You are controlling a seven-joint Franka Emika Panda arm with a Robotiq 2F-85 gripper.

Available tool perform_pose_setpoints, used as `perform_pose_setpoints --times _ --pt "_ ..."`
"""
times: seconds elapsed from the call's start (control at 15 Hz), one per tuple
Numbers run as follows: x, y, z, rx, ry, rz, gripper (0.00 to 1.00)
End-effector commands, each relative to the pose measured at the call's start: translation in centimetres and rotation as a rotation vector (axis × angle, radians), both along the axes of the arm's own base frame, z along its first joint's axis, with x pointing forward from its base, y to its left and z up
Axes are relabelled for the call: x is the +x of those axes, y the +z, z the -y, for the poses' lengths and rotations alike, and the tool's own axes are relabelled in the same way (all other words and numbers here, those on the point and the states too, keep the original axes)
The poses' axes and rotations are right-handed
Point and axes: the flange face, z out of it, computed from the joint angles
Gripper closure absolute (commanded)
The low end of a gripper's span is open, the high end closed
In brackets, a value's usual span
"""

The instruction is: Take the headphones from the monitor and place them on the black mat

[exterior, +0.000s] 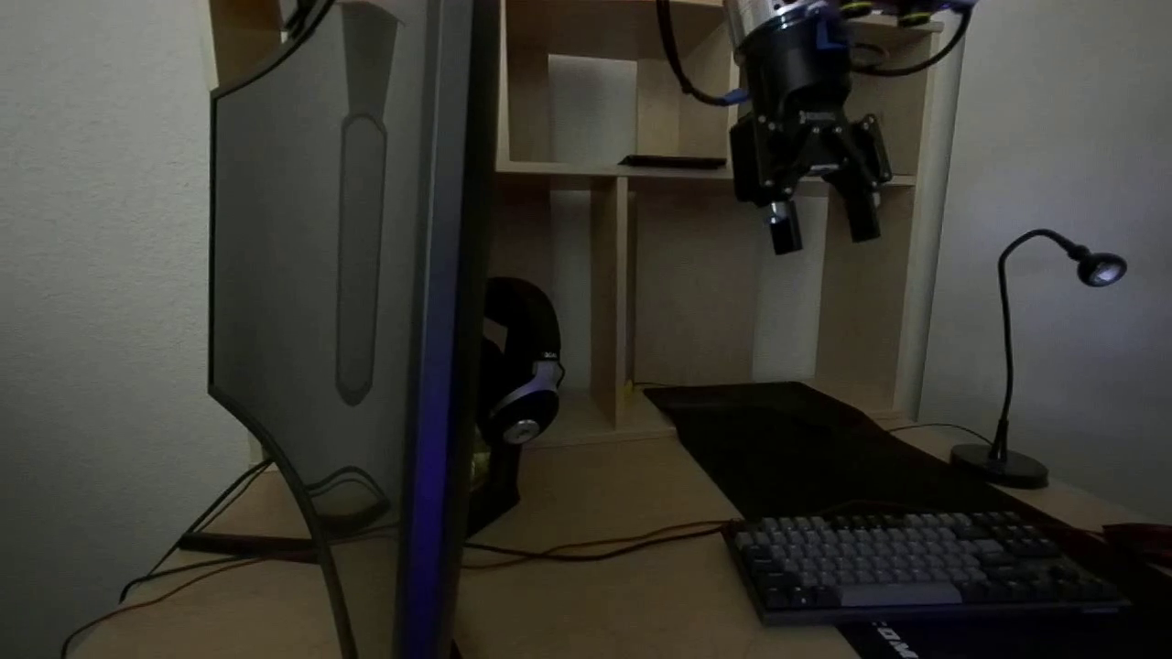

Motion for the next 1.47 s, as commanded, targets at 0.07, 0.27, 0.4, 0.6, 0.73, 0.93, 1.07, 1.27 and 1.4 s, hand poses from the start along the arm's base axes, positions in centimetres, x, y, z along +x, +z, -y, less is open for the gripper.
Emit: perform_pose_setpoints --times 0.07,0.27,0.4,0.6,0.73,0.93,1.07,1.27,1.4 --pt "0.4 -1.0 0.2 -0.063 -0.042 -0.047 0.00" --pt "4.8 -2.4 -2.6 0.088 0.045 -0.008 0.00" --pt "8.5 -2.1 -4.8 0.147 0.050 0.061 0.00" --pt "13.1 -0.5 -7.9 0.275 0.121 0.115 0.00" --pt "11.4 -0.7 -7.1 0.240 0.096 0.115 0.00" --pt "12.3 -0.8 -7.5 0.249 0.097 0.110 0.00" --pt "12.8 -4.4 -8.4 0.216 0.136 0.013 0.00" --pt "13.5 -7.7 -12.3 0.302 0.216 0.026 0.00" --pt "14.4 -9.0 -14.7 0.359 0.233 0.080 0.00"
